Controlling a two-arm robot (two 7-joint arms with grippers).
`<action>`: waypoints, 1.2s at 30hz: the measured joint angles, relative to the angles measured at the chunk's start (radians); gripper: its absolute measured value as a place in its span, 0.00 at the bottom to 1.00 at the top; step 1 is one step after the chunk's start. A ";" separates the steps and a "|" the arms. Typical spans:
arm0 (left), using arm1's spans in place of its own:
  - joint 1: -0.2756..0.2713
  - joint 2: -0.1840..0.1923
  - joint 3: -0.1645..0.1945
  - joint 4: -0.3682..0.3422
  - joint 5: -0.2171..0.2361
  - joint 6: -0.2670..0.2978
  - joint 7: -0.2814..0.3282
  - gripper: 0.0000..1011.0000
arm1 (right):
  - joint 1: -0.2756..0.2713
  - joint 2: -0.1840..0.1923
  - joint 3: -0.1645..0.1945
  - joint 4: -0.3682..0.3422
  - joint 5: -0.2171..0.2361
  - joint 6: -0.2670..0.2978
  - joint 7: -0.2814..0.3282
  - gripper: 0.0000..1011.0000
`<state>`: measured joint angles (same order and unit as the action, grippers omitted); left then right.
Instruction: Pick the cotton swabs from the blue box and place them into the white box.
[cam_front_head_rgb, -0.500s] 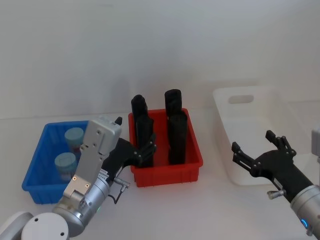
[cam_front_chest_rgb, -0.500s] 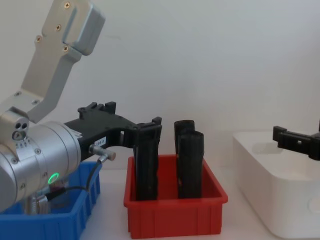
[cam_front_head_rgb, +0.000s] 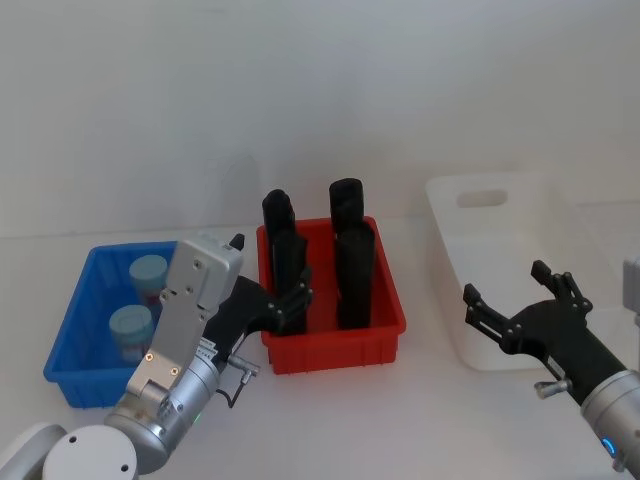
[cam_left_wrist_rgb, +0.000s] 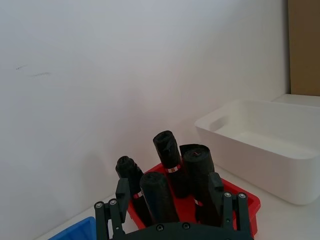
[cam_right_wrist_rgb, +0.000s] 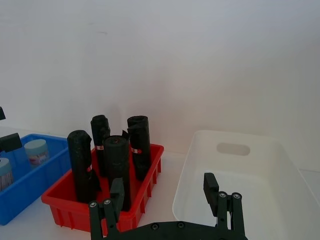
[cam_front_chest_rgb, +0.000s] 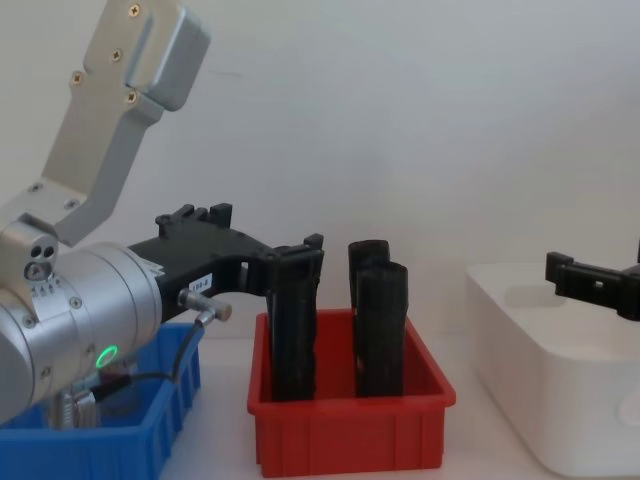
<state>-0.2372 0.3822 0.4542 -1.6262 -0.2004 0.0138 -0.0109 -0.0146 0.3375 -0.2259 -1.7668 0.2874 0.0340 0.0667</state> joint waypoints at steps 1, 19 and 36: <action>0.000 0.000 0.000 0.000 0.000 0.000 0.000 0.99 | 0.000 0.000 0.000 0.000 0.000 0.000 0.000 0.99; 0.000 0.000 0.000 0.000 0.000 0.000 0.000 0.99 | 0.000 0.000 0.000 0.000 0.000 0.000 0.000 0.99; 0.000 0.000 0.000 0.000 0.000 0.000 0.000 0.99 | 0.000 0.000 0.000 0.000 0.000 0.000 0.000 0.99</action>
<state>-0.2372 0.3821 0.4542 -1.6262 -0.2004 0.0138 -0.0109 -0.0146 0.3375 -0.2259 -1.7667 0.2874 0.0340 0.0667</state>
